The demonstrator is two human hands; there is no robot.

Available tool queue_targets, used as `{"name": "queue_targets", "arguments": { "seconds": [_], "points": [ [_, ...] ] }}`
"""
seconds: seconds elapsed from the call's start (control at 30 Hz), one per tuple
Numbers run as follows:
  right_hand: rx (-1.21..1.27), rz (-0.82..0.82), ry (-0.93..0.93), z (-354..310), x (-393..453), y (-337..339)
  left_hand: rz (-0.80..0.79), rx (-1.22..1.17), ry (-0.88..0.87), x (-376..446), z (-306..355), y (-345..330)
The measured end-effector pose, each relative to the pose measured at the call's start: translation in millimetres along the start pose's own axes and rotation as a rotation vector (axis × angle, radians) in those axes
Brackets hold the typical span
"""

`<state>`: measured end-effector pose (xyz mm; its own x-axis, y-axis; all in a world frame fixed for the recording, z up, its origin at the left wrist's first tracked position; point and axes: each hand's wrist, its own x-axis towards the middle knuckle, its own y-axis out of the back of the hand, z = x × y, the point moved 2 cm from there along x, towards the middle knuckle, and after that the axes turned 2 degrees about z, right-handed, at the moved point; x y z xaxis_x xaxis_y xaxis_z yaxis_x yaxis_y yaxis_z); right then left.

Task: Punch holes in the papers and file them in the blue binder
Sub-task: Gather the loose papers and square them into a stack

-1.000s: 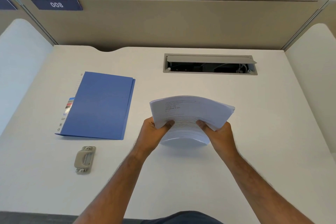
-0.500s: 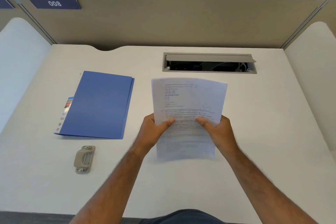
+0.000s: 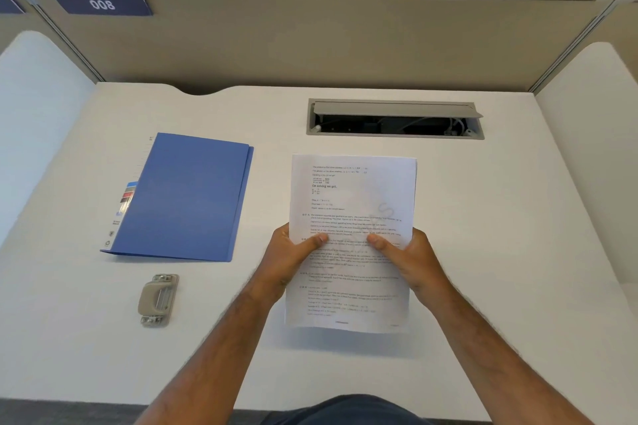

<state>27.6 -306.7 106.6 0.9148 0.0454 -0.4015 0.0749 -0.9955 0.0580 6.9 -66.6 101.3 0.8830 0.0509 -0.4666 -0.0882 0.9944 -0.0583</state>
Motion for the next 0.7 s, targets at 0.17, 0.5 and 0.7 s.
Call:
{"name": "queue_targets", "arguments": {
  "seconds": [0.17,0.5,0.7],
  "points": [
    [0.027,0.042,0.078,-3,-4,2,0.013,0.002,-0.109,-1,7,-3],
    [-0.058,0.196,0.181,3,-4,5,0.017,0.162,-0.234,7,5,-13],
    [-0.068,0.204,0.142,17,-3,6,0.026,0.168,-0.211,7,-5,-17]
  ]
}}
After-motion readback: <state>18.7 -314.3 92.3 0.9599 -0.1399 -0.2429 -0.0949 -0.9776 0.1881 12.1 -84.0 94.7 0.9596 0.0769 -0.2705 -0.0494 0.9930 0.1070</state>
